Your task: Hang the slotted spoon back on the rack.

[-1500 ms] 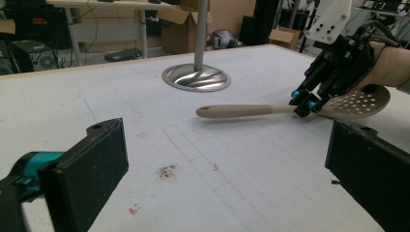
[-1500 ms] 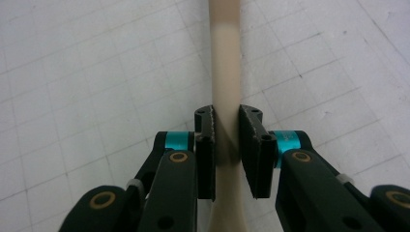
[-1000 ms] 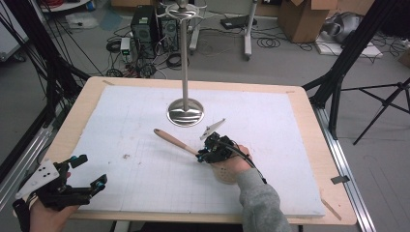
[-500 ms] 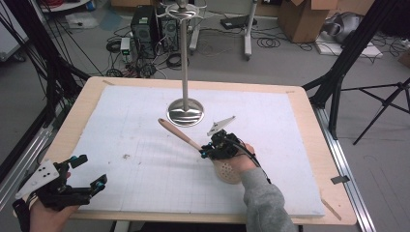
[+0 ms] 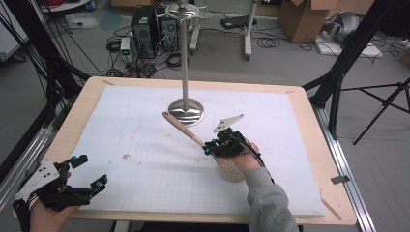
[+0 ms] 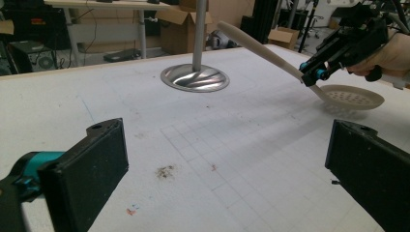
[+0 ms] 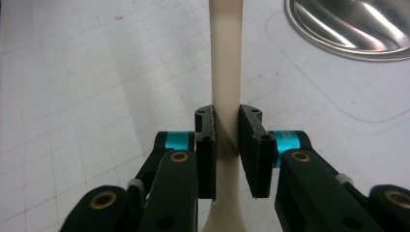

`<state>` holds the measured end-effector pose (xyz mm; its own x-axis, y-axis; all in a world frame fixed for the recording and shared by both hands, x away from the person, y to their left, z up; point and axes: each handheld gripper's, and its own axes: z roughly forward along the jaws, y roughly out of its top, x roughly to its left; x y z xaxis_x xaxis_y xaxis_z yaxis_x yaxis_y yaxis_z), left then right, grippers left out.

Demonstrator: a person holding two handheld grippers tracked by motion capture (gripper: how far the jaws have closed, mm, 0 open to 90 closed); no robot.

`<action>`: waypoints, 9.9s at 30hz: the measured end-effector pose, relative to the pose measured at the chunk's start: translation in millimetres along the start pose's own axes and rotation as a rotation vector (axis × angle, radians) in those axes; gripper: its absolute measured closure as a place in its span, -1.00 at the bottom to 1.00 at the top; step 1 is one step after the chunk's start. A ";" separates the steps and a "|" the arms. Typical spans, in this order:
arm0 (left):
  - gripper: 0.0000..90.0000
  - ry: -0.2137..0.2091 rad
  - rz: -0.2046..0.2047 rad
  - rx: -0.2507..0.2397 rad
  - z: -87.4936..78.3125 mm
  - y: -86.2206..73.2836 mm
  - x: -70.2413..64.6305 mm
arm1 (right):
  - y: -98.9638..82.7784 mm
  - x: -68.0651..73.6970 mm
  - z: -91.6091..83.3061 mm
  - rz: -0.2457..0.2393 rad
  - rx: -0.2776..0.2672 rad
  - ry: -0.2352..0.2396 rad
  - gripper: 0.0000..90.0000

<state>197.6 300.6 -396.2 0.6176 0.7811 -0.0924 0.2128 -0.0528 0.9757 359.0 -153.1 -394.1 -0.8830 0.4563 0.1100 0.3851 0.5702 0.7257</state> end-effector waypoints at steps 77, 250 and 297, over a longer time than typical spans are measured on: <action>-0.96 -0.003 -0.004 -0.002 0.1 -0.7 1.1 | 30.8 -21.0 -92.3 -0.018 -0.253 -0.038 0.74; -0.96 0.043 -0.013 -0.015 -30.6 -7.5 -1.5 | 106.6 -62.3 -118.9 0.053 -0.379 -0.157 0.73; -0.96 0.048 -0.006 0.005 -29.0 -12.3 -6.2 | 122.3 -63.7 -84.4 0.075 -0.314 -0.174 0.73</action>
<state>169.1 314.4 -401.9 0.5794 0.8102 -0.0890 0.2206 -0.0507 0.9741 439.7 -170.1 -255.0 -0.7859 0.6140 0.0730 0.3219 0.3054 0.8962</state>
